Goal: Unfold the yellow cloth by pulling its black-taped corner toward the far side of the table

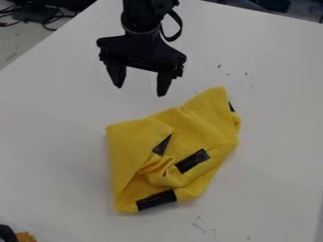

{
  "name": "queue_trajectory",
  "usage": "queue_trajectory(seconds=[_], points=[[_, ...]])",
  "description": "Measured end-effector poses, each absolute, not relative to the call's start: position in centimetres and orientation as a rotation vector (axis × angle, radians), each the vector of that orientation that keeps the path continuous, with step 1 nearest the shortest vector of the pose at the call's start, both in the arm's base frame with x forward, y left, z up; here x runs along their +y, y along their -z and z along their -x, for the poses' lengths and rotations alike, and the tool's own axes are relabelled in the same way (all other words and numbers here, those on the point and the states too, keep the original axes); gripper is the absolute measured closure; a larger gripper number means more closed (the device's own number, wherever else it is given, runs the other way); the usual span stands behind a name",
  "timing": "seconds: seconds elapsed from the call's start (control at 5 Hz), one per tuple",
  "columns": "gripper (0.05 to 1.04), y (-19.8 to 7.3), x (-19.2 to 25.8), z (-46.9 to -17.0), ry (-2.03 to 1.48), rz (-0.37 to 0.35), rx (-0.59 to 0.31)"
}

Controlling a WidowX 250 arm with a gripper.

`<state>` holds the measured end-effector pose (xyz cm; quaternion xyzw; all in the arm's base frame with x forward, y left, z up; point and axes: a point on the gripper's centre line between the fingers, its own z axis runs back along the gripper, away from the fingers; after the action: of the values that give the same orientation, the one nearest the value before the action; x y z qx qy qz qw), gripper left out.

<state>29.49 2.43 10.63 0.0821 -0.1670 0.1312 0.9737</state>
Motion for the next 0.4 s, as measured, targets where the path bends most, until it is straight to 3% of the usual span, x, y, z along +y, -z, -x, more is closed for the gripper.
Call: queue_trajectory(seconds=[0.2, 0.4], points=[[0.083, -9.7, 2.5, -29.3, -0.265, -0.17, -0.314], [0.083, -7.9, 1.1, -30.1, -0.198, -0.164, -0.378]])
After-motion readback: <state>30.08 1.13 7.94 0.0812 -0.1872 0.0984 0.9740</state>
